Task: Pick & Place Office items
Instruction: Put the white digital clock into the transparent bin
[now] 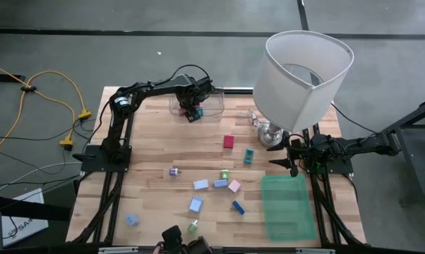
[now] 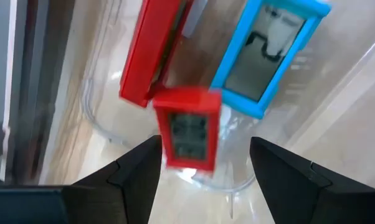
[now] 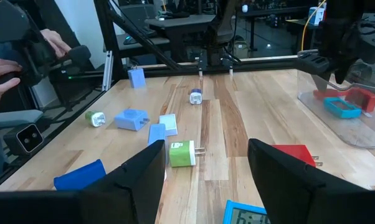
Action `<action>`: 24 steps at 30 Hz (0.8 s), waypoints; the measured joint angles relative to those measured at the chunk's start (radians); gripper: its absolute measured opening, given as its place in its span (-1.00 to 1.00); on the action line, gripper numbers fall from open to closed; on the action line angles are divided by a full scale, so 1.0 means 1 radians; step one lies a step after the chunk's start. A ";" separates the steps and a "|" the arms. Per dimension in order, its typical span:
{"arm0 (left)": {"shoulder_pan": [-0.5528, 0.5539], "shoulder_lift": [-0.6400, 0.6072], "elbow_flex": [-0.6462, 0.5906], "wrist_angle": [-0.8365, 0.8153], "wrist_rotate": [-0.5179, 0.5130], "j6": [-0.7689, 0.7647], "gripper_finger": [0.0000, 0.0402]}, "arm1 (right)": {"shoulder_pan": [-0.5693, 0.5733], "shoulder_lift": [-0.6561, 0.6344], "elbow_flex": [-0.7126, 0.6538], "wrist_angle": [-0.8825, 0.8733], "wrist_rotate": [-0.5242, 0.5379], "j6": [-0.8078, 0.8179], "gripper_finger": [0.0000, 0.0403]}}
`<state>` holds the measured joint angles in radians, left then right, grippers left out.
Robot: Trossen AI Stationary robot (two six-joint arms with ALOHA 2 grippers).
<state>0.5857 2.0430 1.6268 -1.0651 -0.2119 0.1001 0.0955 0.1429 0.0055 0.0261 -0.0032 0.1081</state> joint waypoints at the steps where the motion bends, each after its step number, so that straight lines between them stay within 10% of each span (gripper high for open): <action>1: -0.001 0.000 0.000 0.003 0.000 -0.003 0.19 | 0.000 0.000 0.000 0.000 0.000 0.000 0.07; 24: 0.001 -0.009 0.000 0.004 0.002 -0.003 0.19 | 0.000 0.000 0.000 0.000 0.000 0.000 0.07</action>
<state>0.5865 2.0339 1.6268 -1.0607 -0.2100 0.0971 0.0953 0.1431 0.0055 0.0261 -0.0032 0.1081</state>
